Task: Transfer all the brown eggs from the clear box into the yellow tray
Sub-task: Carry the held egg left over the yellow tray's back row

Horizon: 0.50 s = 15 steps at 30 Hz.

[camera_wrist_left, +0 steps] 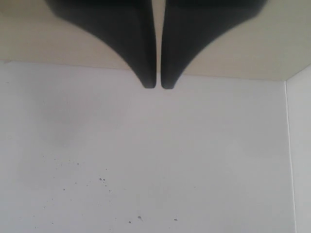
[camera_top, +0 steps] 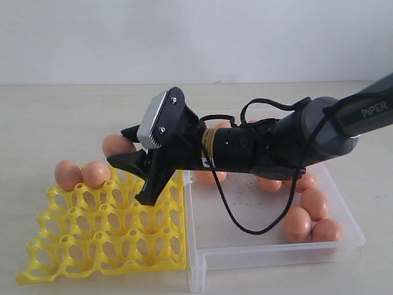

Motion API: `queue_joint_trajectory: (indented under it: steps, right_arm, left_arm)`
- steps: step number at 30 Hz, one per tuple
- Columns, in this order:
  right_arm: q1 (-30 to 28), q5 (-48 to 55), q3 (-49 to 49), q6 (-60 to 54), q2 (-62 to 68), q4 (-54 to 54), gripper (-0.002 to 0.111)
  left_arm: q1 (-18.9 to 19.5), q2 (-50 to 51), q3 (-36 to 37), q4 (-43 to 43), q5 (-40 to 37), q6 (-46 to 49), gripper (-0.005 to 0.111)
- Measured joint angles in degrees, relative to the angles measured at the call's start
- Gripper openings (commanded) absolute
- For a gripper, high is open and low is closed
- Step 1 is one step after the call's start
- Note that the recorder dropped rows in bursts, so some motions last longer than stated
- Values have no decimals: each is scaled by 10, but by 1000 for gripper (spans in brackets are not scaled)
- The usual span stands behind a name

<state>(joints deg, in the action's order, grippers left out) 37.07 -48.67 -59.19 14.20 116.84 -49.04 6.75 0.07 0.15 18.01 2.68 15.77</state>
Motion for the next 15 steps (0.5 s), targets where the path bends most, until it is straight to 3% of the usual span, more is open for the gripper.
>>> queue_joint_trajectory:
  steps: [15]
  right_arm:
    - [0, 3, -70, 109, 102, 31, 0]
  left_arm:
    - [0, 0, 0, 0, 0, 0, 4]
